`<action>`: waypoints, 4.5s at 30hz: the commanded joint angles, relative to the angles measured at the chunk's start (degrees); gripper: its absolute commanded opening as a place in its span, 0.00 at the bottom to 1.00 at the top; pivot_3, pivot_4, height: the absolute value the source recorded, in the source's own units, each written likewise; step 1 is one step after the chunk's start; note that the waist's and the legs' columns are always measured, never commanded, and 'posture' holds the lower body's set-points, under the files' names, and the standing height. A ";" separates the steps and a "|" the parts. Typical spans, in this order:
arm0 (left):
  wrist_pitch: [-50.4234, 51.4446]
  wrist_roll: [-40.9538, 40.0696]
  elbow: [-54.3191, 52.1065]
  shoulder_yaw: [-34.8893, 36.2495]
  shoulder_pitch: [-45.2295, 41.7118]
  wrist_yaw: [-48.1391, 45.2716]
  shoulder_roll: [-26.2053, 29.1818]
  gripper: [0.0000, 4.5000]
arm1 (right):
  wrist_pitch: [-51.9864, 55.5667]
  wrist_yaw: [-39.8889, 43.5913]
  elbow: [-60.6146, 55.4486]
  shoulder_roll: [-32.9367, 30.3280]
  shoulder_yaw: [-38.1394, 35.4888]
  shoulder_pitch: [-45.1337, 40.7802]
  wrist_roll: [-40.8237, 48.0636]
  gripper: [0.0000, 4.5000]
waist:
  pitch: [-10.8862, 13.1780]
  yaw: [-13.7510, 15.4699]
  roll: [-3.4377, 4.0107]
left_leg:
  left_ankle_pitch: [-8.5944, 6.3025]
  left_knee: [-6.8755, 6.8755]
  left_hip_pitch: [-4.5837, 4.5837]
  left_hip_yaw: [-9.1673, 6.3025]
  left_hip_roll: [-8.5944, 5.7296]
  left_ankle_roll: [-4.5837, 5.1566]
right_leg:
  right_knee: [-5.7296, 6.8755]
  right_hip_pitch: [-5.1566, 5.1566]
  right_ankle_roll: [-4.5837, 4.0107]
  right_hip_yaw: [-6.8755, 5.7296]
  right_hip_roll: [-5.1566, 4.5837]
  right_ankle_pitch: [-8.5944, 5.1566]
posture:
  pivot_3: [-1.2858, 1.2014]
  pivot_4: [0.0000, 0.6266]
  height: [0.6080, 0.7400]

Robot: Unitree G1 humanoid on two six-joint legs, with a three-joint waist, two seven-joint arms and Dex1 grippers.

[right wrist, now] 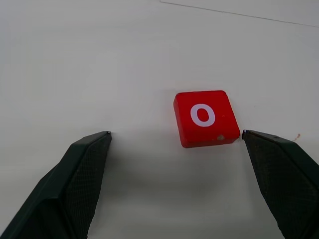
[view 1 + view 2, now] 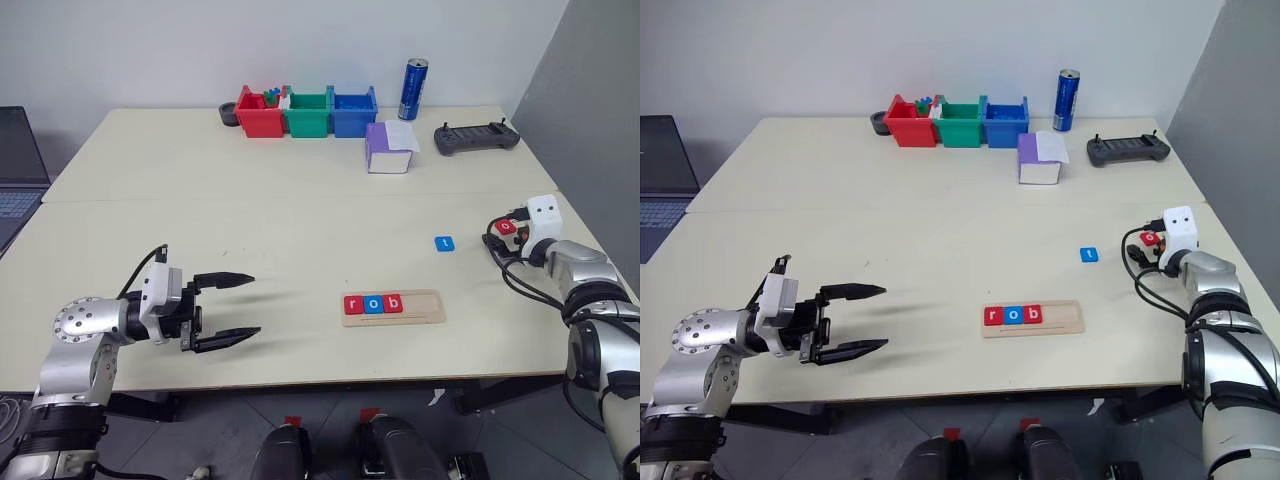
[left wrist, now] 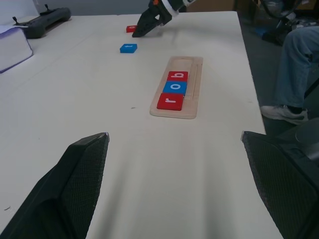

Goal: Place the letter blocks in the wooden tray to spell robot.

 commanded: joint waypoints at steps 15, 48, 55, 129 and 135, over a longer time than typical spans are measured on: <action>-0.16 -1.31 -1.47 2.07 0.24 0.07 1.19 1.00 | -0.07 -0.86 0.21 2.30 -1.30 0.29 -0.16 0.02 | -0.03 0.24 -0.04 | 0.00 0.01 0.00 -0.01 0.00 0.01 | -0.01 0.04 0.00 -0.01 -0.01 0.00 | 0.52 0.24 1.00; -1.09 -1.32 -1.94 3.62 2.04 -0.46 0.70 1.00 | -6.21 -26.93 -1.68 14.69 -6.54 -3.41 3.61 1.00 | -0.03 -0.82 -0.03 | 0.00 -0.13 -0.03 0.01 0.00 -0.01 | -0.02 -0.06 0.00 0.02 0.00 0.00 | 0.52 0.24 1.00; -1.43 -1.22 -1.64 4.11 2.52 -0.41 0.50 1.00 | -4.74 -32.59 -1.39 16.59 -8.41 -3.86 5.02 0.75 | -0.03 -0.76 -0.03 | 0.00 -0.12 -0.04 0.01 0.00 -0.01 | -0.01 -0.06 0.00 0.03 -0.01 0.00 | 0.52 0.24 1.00; -4.33 -1.20 5.17 0.35 -2.14 -3.66 -1.98 1.00 | -16.86 59.75 -20.35 -19.02 19.54 12.23 0.48 0.99 | -0.03 0.40 -0.09 | -0.03 -0.68 -0.09 -0.09 -0.01 -0.04 | -0.89 0.03 0.25 -0.15 0.09 0.01 | 0.52 0.24 1.00; -5.73 -1.07 5.54 0.65 -0.60 -3.58 -2.25 1.00 | -23.54 61.04 -14.71 -16.69 20.54 9.95 -2.31 0.99 | -0.04 0.47 -0.08 | -0.02 -0.60 -0.06 -0.08 -0.01 -0.05 | -0.83 0.08 0.24 -0.14 0.06 0.01 | 0.52 0.24 1.00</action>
